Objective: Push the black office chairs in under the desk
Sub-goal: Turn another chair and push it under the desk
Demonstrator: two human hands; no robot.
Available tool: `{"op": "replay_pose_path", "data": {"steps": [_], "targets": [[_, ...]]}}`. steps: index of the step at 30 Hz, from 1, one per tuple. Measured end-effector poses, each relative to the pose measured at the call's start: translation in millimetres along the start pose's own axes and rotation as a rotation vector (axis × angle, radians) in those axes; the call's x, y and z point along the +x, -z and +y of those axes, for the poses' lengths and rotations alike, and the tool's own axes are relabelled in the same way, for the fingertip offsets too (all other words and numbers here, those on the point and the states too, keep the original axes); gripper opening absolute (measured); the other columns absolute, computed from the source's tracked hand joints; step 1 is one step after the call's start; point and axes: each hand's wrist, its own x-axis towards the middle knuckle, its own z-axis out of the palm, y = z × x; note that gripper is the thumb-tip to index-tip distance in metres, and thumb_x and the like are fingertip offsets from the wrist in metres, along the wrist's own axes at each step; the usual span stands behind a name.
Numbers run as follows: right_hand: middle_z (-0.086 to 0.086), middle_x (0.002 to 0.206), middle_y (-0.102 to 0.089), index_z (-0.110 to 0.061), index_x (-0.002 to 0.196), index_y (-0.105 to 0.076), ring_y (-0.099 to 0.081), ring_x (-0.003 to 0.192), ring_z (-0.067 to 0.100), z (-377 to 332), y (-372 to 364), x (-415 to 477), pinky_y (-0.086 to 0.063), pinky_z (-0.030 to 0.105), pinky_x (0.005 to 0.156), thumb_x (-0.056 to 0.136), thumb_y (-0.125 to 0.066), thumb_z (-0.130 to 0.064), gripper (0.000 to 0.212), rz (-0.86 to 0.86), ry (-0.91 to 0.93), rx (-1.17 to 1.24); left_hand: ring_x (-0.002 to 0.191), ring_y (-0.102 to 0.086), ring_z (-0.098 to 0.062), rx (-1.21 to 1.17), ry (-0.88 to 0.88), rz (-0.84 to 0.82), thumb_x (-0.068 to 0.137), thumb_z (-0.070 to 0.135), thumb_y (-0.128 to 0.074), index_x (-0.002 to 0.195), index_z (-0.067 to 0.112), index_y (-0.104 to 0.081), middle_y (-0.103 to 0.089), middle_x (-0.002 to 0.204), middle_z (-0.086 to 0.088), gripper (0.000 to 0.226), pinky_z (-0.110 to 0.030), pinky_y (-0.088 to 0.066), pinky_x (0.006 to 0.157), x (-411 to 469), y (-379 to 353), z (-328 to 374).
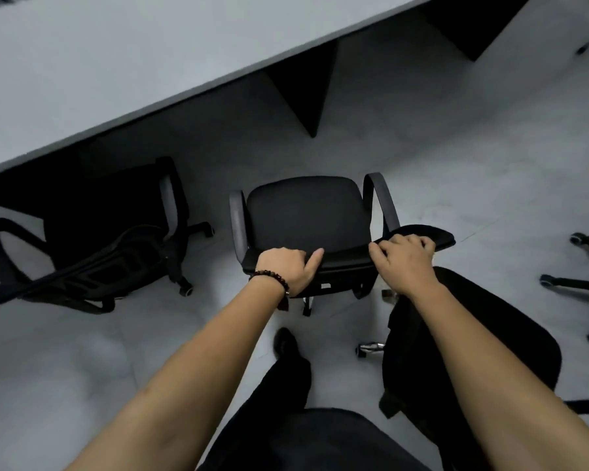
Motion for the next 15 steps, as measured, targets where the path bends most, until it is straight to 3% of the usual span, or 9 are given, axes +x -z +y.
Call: {"op": "replay_pose_path", "data": {"steps": [5, 15], "targets": [[0.004, 0.111, -0.063, -0.024, 0.100, -0.071, -0.048, 0.111, 0.028, -9.9, 22.2, 72.3, -0.020, 0.044, 0.101, 0.099, -0.022, -0.047, 0.054, -0.054, -0.017, -0.014, 0.084, -0.062, -0.025, 0.008, 0.072, -0.088, 0.084, 0.072, 0.001, 0.093, 0.028, -0.066, -0.068, 0.083, 0.000, 0.080, -0.041, -0.045, 0.085, 66.2, 35.9, -16.9], [0.001, 0.116, -0.063, -0.028, 0.103, -0.071, -0.045, 0.117, 0.026, -17.0, 51.2, 190.3, -0.016, 0.043, 0.105, 0.099, -0.018, -0.049, 0.057, -0.065, 0.100, -0.054, 0.074, -0.061, -0.023, -0.059, 0.176, -0.011, 0.089, 0.066, -0.003, 0.102, 0.032, -0.067, -0.064, 0.069, 0.002, 0.074, -0.044, -0.040, 0.089, 144.4, 77.3, -30.5]]}}
